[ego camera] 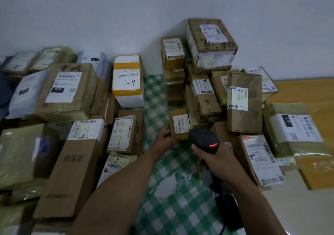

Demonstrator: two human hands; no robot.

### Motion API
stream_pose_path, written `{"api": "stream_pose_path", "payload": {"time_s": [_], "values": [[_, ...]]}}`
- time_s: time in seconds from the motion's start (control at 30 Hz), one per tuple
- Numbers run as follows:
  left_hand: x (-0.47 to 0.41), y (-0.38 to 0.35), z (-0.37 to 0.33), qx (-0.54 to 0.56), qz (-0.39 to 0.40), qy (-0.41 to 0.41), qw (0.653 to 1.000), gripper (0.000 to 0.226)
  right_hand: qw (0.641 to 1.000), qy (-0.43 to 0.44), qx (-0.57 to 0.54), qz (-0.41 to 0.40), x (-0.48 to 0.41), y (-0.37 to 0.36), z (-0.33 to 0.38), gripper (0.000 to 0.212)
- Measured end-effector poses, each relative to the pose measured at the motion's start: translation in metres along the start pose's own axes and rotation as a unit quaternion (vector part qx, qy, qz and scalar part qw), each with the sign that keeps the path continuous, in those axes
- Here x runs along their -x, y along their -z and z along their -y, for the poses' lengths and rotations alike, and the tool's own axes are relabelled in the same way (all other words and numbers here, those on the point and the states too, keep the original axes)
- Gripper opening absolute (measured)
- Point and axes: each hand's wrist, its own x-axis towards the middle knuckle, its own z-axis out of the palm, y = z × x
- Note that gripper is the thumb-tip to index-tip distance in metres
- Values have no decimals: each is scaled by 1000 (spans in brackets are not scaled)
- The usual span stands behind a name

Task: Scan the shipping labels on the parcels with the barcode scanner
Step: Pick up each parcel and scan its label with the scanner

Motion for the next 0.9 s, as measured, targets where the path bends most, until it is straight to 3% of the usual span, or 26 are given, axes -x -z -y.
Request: {"api": "stream_pose_path", "payload": {"time_s": [0.23,0.5,0.63,0.8,0.9], "values": [[0,-11,9,4,-54,25,998,77,1000,7,4,17,12,-1,2,30],[17,-26,20,143,-28,5,989,55,999,-3,-24,21,14,5,1,32],[26,-33,27,191,-35,5,981,57,999,8,-20,24,16,6,5,27],[22,-34,30,208,-38,34,977,88,999,14,-11,28,19,7,4,24],[21,-35,29,221,-23,5,975,74,999,18,-8,29,22,10,-1,24]]}}
